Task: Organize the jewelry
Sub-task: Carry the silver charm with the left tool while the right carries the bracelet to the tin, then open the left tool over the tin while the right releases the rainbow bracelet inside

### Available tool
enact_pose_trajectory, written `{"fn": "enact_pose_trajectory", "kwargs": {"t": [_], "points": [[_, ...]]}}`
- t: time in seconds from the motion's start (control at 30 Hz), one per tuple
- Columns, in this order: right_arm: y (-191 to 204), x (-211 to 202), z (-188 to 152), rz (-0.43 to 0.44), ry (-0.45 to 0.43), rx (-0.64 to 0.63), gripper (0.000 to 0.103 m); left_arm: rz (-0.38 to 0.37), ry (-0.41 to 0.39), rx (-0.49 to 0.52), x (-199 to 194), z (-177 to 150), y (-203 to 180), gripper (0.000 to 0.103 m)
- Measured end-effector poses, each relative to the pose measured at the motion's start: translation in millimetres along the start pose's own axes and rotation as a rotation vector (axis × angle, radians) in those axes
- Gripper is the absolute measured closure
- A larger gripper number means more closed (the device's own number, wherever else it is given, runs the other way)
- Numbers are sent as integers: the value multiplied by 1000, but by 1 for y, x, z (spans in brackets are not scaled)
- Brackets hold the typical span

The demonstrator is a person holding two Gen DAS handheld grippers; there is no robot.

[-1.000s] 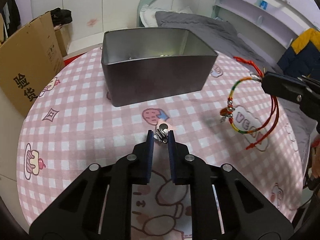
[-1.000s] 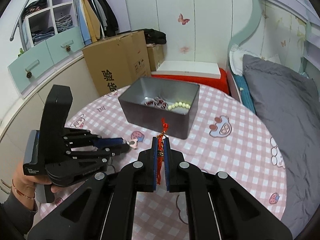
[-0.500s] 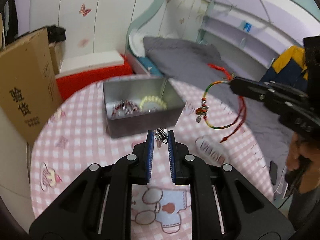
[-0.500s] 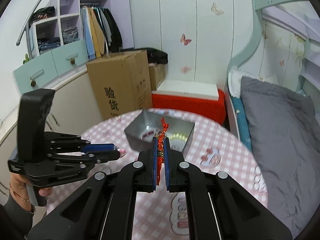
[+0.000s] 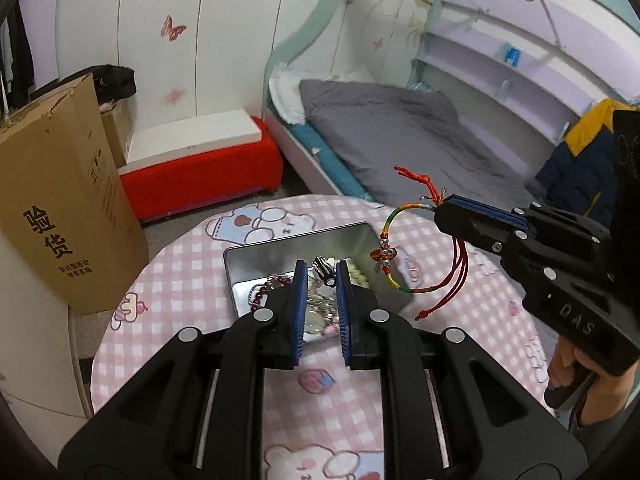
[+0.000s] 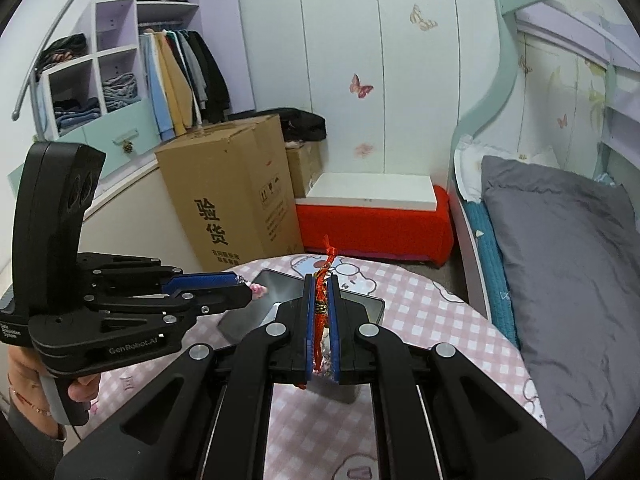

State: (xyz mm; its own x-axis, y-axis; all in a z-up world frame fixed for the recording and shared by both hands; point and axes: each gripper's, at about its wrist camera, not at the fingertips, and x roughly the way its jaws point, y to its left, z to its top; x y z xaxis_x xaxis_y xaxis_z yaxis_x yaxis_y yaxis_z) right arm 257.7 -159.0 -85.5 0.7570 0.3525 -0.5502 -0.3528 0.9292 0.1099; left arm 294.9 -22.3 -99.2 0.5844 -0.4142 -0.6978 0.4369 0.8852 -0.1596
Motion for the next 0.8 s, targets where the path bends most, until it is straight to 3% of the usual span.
{"fn": "enact_pose_trajectory", "kwargs": {"t": [0.33, 0.57, 0.6, 0.67, 0.7, 0.8], "points": [[-11, 47, -15, 23, 90, 48, 98, 6, 107, -16, 51, -7, 10, 88], [-14, 56, -24, 46, 125, 86, 98, 28, 145, -38, 66, -11, 14, 87], [-15, 56, -24, 46, 127, 88, 96, 30, 150, -43, 67, -12, 15, 85], [-16, 55, -24, 41, 128, 94, 95, 36, 146, -43, 66, -13, 16, 57], [-17, 53, -24, 40, 128, 99, 95, 31, 126, -39, 62, -13, 15, 49], [-18, 47, -23, 32, 125, 102, 95, 56, 103, -36, 51, -12, 11, 43]]}}
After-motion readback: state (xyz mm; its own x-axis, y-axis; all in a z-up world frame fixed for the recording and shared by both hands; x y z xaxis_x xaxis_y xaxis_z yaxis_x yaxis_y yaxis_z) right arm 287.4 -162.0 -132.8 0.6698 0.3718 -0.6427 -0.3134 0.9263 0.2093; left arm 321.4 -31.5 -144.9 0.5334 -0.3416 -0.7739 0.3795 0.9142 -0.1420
